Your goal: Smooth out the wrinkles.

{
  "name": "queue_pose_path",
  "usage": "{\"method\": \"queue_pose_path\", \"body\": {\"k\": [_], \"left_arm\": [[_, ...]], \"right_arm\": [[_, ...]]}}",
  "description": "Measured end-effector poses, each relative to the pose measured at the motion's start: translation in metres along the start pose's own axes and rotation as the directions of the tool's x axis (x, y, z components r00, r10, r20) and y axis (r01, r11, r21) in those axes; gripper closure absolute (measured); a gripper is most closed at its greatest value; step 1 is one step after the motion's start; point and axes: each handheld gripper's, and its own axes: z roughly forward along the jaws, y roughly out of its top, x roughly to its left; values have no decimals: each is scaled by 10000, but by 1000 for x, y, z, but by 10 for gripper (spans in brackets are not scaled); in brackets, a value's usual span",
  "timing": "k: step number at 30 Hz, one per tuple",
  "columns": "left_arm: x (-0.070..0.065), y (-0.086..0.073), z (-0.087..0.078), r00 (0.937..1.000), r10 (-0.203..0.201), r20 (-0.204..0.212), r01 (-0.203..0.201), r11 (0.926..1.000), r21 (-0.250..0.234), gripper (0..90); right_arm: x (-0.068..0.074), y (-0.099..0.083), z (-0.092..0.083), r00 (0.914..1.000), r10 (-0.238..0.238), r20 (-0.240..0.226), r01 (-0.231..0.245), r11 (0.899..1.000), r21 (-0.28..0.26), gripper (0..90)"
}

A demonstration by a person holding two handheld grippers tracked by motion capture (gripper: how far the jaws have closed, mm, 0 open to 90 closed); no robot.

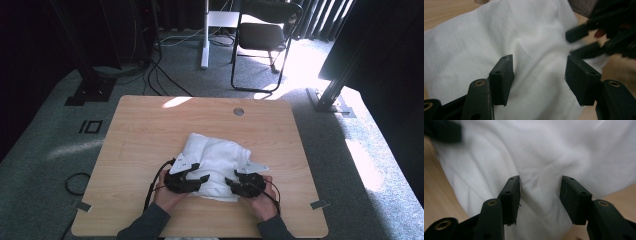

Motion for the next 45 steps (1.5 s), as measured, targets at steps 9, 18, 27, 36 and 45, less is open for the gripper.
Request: {"method": "queue_pose_path", "body": {"k": [9,18,27,36,45], "left_arm": [[-29,-29,9,9979,212,612,-273,9946,998,427],[-15,-28,35,9994,130,313,-169,9916,1280,463],[29,-1,70,9972,-174,-733,271,9906,1337,474],[45,2,76,9951,-326,-932,435,9921,1173,474],[23,-8,44,9978,211,-630,-141,9938,1105,470]], "right_arm": [[-4,-19,16,9997,210,-140,-196,9951,969,469],[-19,-14,26,9982,539,265,-559,9952,807,401],[-51,23,65,9862,1093,1247,-1171,9914,576,404],[-69,42,85,9829,1182,1411,-1261,9908,485,378],[-67,14,53,9816,876,1698,-1020,9917,782,357]]}}
